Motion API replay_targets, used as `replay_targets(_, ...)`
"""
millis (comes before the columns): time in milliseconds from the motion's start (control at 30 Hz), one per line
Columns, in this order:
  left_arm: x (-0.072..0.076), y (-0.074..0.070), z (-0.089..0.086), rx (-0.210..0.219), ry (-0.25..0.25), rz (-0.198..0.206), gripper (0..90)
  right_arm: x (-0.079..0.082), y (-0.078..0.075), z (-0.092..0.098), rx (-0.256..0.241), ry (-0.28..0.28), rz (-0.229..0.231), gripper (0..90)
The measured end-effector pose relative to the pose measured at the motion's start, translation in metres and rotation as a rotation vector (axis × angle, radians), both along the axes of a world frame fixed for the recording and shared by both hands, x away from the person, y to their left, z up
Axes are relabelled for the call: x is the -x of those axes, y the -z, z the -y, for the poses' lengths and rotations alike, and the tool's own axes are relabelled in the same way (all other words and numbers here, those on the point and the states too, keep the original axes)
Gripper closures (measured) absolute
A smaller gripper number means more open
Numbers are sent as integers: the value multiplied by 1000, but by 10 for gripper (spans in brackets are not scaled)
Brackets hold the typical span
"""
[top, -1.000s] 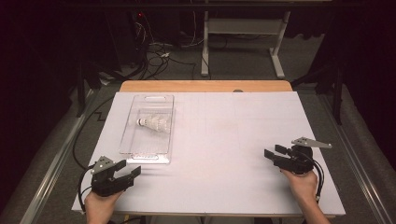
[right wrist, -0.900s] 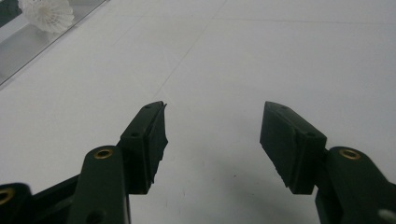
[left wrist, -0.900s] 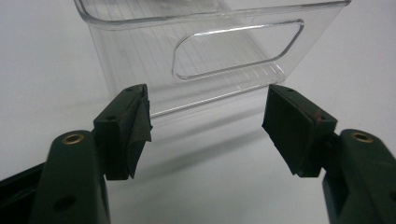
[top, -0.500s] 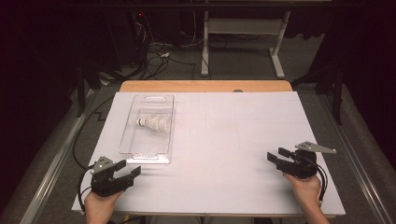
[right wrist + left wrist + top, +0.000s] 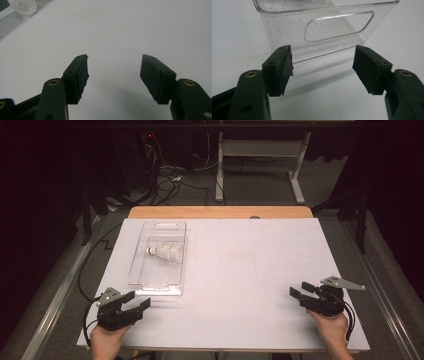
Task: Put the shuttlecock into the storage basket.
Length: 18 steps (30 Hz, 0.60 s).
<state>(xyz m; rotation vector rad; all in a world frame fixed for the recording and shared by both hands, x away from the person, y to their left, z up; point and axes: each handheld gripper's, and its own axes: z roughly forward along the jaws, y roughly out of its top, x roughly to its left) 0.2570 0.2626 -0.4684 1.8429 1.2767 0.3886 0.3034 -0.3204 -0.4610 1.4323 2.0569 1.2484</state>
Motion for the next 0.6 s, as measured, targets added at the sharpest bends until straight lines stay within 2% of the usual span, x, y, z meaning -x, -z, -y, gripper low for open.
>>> replay_targets(600, 0, 0, -1, 12, -5, 1, 330, 12, 2, 11, -20, 25, 11, 377)
